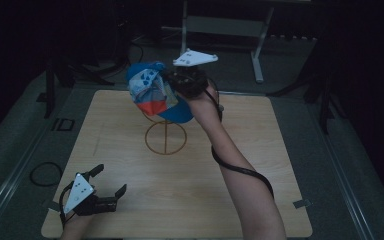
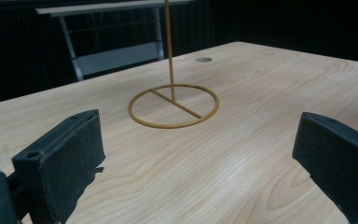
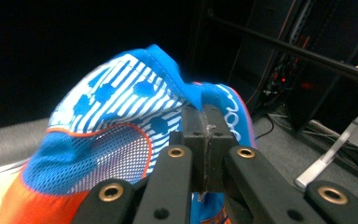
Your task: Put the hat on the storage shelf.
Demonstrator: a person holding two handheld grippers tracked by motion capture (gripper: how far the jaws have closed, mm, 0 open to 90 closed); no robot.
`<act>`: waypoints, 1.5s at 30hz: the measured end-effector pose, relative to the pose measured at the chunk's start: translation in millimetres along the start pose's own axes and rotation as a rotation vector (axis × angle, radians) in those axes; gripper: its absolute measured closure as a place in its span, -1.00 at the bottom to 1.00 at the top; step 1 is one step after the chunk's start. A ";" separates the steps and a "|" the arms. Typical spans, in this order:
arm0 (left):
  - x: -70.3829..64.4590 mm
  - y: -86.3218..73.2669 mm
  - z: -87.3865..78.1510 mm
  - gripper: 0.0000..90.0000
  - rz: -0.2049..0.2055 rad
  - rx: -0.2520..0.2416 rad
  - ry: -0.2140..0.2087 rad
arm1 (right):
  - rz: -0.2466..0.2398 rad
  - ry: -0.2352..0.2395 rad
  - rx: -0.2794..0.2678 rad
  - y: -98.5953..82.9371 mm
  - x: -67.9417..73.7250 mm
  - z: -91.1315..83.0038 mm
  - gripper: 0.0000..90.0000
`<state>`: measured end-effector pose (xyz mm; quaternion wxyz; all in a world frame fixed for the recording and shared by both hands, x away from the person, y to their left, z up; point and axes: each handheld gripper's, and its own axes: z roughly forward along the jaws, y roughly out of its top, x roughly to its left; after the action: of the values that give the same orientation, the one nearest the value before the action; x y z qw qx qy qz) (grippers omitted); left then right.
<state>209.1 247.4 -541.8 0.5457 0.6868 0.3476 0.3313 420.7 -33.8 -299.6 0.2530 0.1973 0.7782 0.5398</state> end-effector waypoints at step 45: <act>2.6 -9.5 5.7 -0.95 -0.058 0.019 -0.049 | 0.148 0.050 0.095 -74.7 -7.7 17.5 0.76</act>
<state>214.2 248.2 -552.0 0.5568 0.6896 0.3568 0.2950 434.9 -50.6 -373.4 0.1833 0.2528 0.7922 0.5243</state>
